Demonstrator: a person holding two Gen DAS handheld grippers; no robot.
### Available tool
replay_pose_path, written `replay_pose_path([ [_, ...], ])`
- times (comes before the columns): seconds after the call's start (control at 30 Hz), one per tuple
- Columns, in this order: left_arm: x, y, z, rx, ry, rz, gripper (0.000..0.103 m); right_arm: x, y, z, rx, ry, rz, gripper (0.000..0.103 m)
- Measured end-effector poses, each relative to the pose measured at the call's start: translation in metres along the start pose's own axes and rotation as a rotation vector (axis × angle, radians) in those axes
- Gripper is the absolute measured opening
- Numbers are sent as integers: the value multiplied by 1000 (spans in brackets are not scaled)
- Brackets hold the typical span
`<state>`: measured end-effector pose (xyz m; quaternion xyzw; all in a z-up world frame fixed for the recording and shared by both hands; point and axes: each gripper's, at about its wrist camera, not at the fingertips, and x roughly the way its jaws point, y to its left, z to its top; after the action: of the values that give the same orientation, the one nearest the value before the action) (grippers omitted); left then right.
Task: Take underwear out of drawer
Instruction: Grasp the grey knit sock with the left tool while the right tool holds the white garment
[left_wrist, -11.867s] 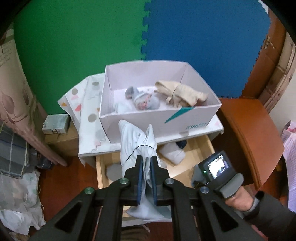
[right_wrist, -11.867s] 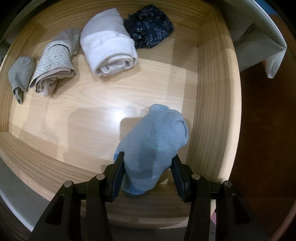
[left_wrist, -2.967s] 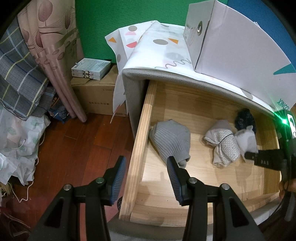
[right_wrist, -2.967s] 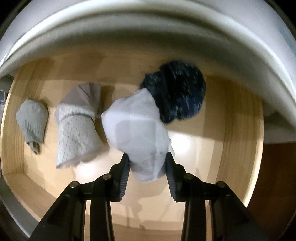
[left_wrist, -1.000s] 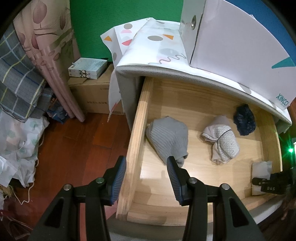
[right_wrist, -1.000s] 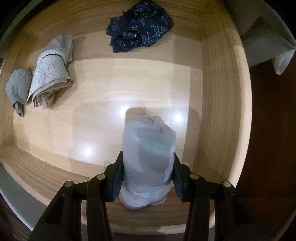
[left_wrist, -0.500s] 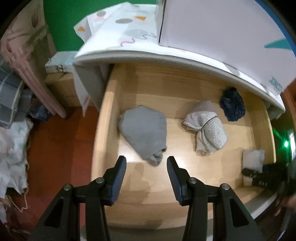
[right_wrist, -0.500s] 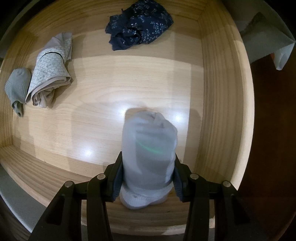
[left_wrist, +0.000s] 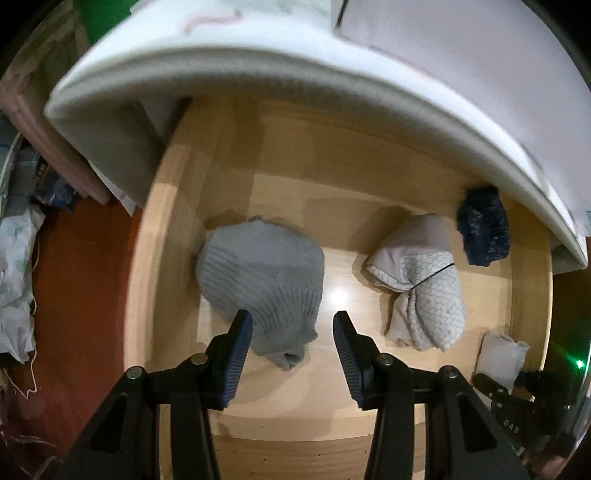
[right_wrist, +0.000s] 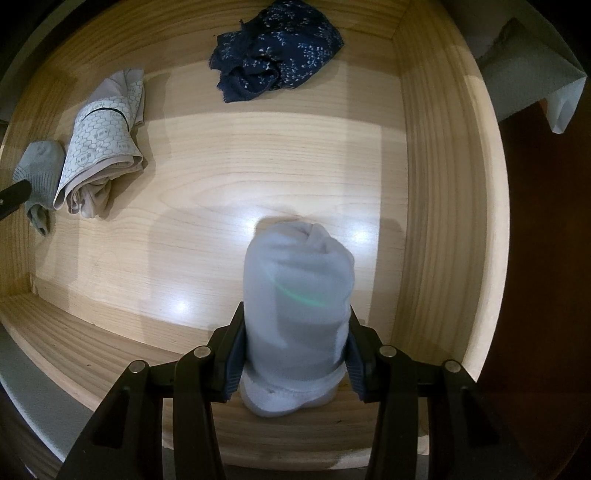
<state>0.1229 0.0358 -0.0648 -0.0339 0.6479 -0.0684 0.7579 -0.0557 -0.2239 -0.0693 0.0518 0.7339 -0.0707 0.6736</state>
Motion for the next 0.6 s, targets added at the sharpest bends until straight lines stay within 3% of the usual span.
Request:
replay_pose_path([
  [0.47,28,-7,23,-33,77,66,46,13,-5,1,1,0,6,43],
  [0.6,35,-6,23,-19,85,100,36,13,-5,2,1,0,6,43],
])
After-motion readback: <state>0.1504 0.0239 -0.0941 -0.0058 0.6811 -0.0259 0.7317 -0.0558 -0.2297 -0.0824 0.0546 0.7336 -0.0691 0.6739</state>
